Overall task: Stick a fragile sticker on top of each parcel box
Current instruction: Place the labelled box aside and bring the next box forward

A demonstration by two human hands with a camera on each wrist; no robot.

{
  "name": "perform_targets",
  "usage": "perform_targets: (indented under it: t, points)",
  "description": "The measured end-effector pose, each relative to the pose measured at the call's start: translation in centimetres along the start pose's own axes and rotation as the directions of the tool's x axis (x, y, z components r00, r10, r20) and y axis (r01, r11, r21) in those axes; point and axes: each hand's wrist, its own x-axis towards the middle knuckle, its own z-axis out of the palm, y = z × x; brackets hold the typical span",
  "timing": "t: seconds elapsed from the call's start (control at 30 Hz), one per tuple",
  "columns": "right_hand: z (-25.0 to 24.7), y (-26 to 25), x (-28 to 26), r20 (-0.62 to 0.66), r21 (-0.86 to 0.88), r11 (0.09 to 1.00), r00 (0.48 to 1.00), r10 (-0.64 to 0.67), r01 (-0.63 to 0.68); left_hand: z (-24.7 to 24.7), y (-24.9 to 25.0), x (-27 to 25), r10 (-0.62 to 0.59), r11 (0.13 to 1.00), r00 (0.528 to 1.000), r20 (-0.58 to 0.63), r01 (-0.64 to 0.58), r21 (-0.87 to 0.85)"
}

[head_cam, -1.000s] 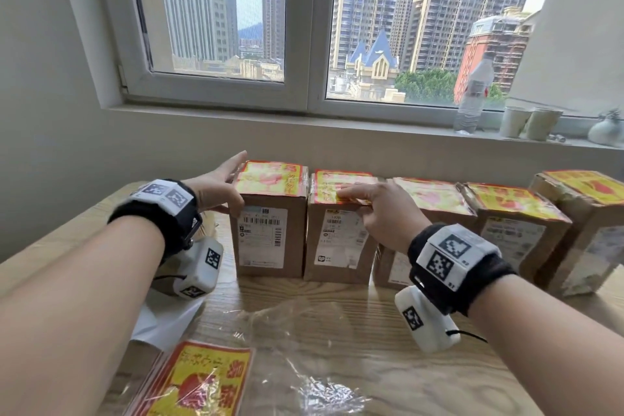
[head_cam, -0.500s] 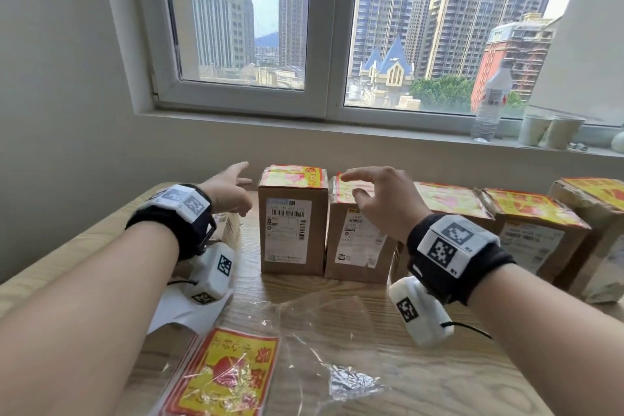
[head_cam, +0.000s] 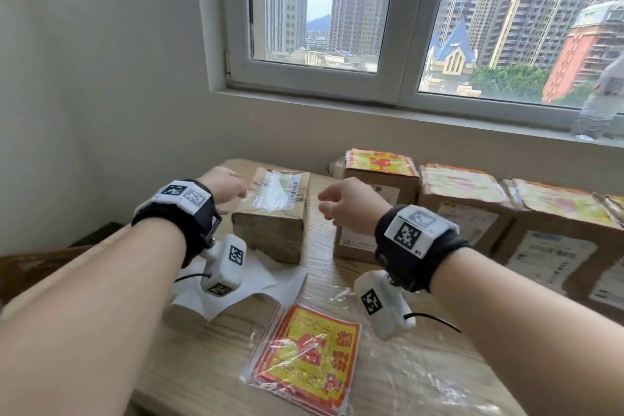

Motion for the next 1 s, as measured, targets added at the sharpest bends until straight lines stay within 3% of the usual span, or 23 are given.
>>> perform_targets:
  t: [0.27, 0.43, 0.6, 0.73, 0.83, 1.0]
  points:
    - [3.7, -1.2, 2.2, 0.221, 0.087, 0.976, 0.959, 0.177, -0.200, 1.6, -1.8, 2.3, -0.120, 0.992, 0.987, 0.110, 0.115, 0.051]
    - [4.9, -1.1, 2.4, 0.256, 0.176, 0.952, 0.945, 0.201, -0.250, 1.8, -1.9, 1.9, -0.148, 0.987, 0.981, 0.127, 0.137, 0.089]
    - [4.4, -1.9, 1.7, 0.160, 0.309, 0.939, 0.981, 0.106, -0.152, 1.0, -1.7, 0.5, -0.085, 0.996, 0.991, 0.101, 0.085, 0.010]
    - [2.7, -2.6, 0.9, 0.008, 0.359, 0.933, 0.999, 0.035, -0.035, -0.3, -0.1, -1.2, 0.025, 0.996, 0.998, 0.051, -0.021, -0.085]
    - [1.3, -3.0, -0.1, -0.102, 0.378, 0.925, 0.995, 0.008, 0.031, -1.6, 1.1, -3.0, 0.064, 0.962, 0.998, 0.004, -0.060, -0.266]
    - [-1.2, -3.1, -2.6, -0.211, 0.441, 0.894, 0.977, 0.014, 0.082, -2.6, 2.0, -5.7, 0.135, 0.898, 0.987, 0.083, -0.087, -0.431]
